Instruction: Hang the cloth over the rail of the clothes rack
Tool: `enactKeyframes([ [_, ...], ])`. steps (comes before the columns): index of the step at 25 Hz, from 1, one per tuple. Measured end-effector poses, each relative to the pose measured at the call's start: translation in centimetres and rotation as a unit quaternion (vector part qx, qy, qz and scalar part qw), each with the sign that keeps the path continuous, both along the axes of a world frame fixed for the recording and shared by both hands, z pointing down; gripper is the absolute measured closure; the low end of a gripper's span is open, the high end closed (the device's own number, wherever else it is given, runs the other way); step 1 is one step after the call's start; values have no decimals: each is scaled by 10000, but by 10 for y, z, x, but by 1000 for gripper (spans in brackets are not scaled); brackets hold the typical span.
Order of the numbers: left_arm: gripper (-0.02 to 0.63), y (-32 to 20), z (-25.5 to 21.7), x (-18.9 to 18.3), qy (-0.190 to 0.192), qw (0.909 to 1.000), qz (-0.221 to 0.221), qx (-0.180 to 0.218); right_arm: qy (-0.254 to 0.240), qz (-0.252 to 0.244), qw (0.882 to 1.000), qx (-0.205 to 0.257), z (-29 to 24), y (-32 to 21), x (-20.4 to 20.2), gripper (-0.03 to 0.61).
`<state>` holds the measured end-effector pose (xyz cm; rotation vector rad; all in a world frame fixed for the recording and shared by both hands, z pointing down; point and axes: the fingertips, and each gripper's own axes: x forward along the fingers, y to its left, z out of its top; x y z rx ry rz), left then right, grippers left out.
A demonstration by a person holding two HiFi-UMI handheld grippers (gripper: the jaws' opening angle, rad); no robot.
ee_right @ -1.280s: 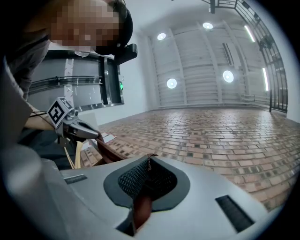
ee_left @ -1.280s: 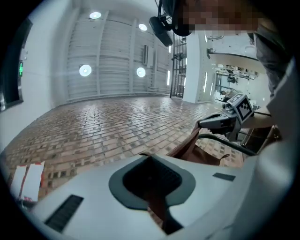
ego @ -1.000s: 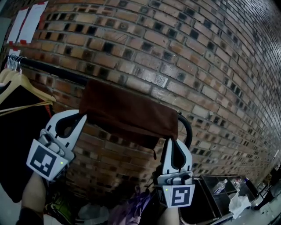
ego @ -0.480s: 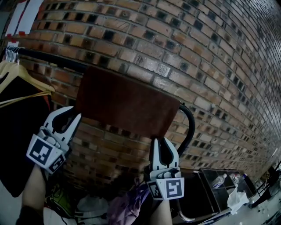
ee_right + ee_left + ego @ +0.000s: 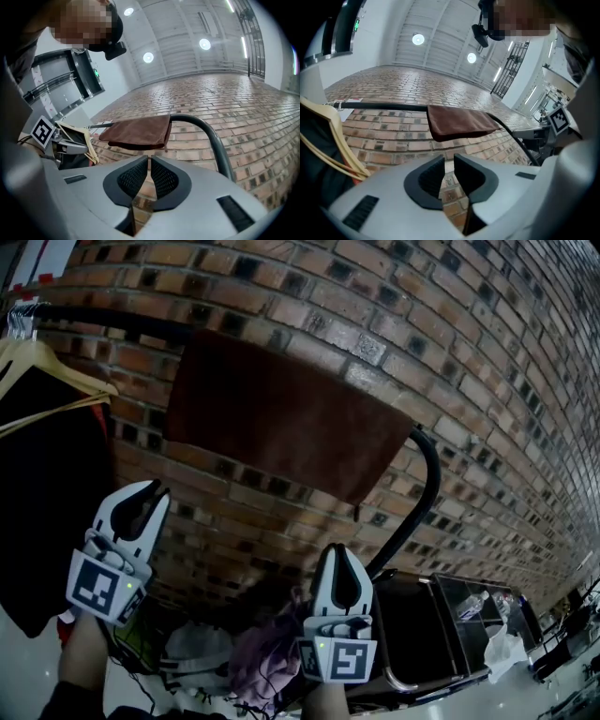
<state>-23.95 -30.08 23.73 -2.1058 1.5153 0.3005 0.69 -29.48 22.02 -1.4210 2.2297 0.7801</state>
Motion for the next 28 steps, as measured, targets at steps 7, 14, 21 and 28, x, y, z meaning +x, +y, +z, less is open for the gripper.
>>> enactKeyframes([
  [7, 598, 7, 80, 39, -107, 9980, -541, -308, 296, -196, 9978, -554, 67, 17, -35, 555],
  [14, 598, 0, 138, 65, 449, 9924, 25, -1146, 271, -419, 9953, -834, 118, 16, -52, 555],
  [21, 598, -5, 169, 84, 433, 9873, 250, -1510, 401, -693, 9879, -1326, 165, 8, -56, 557],
  [28, 598, -4, 197, 106, 273, 9822, 496, -1794, 668, -623, 9821, -1649, 197, 2, -54, 556],
])
